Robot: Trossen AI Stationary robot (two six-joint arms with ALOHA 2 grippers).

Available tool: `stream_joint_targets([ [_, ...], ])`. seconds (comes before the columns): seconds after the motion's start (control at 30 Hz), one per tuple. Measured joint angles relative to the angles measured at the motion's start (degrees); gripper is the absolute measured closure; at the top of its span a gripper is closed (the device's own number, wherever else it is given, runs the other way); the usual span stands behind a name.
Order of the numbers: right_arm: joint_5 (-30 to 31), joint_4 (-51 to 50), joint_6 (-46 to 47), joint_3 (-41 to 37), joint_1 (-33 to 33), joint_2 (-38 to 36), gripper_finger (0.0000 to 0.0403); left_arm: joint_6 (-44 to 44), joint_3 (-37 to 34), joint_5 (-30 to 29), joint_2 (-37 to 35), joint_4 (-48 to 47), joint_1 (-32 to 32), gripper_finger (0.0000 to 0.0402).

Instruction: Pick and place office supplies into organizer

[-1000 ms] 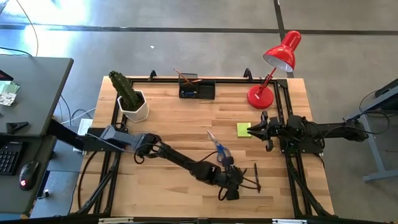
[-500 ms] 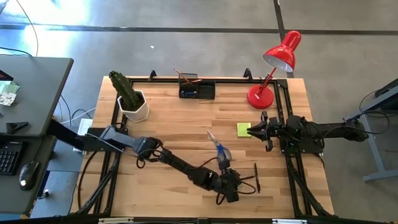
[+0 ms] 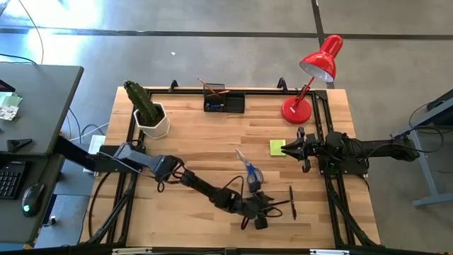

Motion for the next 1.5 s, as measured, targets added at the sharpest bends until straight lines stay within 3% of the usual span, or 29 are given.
stream_joint_targets([
  [0.27,0.0,-0.2,0.0,0.0,0.0,0.0,0.0346,2.0,-0.5,-0.3,0.0,0.9,0.0,0.0272],
  [0.6,0.0,-0.2,0.0,0.0,0.0,0.0,0.0345,2.5,-0.5,0.1,0.0,1.2,-0.1,0.0385],
  [0.83,0.0,-0.2,0.0,0.0,0.0,0.0,0.0345,3.4,-0.5,0.0,0.0,1.3,-0.1,0.0352],
  [1.07,0.0,-0.2,0.0,0.0,0.0,0.0,0.0345,7.0,-0.6,0.8,-1.6,0.5,-0.2,0.0386],
  [1.33,0.0,-0.4,0.0,0.0,0.0,0.0,0.0347,11.0,-1.1,2.4,-6.0,-2.7,-0.6,0.0368],
  [1.5,0.0,-0.6,0.0,0.0,0.0,0.0,0.0350,12.0,-0.9,1.5,-12.0,-6.2,-0.8,0.0377],
])
